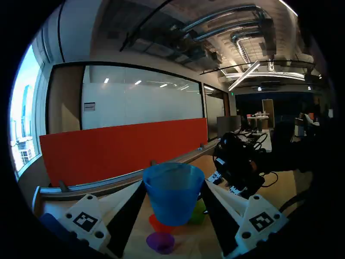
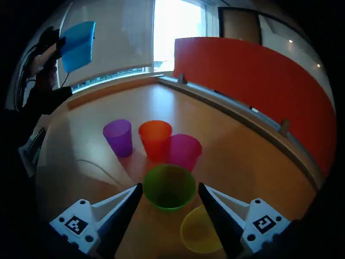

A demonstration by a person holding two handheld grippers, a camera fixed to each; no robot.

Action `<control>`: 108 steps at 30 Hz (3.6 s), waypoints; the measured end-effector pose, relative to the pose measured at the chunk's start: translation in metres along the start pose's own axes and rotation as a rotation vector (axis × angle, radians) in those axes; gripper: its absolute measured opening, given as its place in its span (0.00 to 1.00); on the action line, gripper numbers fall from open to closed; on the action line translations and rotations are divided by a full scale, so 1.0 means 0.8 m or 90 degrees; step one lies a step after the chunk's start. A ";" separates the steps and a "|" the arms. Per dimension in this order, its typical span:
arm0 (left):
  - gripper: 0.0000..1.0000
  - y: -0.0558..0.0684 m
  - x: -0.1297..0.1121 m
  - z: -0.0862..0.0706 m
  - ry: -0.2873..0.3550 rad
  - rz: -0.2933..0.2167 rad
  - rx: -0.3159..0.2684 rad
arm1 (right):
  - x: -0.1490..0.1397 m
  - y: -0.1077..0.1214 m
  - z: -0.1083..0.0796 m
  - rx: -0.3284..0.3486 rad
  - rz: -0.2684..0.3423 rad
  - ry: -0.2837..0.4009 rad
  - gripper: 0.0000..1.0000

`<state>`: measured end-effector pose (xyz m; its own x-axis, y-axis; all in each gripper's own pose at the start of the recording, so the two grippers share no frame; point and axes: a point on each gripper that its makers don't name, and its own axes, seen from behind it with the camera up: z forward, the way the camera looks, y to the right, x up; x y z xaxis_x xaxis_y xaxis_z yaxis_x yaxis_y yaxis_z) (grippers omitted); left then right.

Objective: Pour water

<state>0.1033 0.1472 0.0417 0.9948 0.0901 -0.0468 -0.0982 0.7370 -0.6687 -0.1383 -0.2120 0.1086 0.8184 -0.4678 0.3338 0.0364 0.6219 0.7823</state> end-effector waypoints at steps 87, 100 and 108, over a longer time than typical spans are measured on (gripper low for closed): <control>0.85 0.013 0.004 -0.005 -0.007 -0.017 -0.003 | 0.179 -0.081 -0.148 -0.011 -0.014 0.372 0.94; 0.86 0.018 0.000 -0.007 -0.006 0.000 -0.012 | 0.181 -0.096 -0.145 -0.002 -0.040 0.378 0.93; 0.86 0.017 0.002 -0.011 0.003 0.054 -0.003 | 0.180 -0.111 -0.141 0.018 -0.047 0.375 0.92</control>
<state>0.1037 0.1514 0.0266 0.9829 0.1492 -0.1076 -0.1827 0.7242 -0.6650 0.0407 -0.2636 0.0276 0.9950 -0.0770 -0.0640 0.0969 0.5803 0.8086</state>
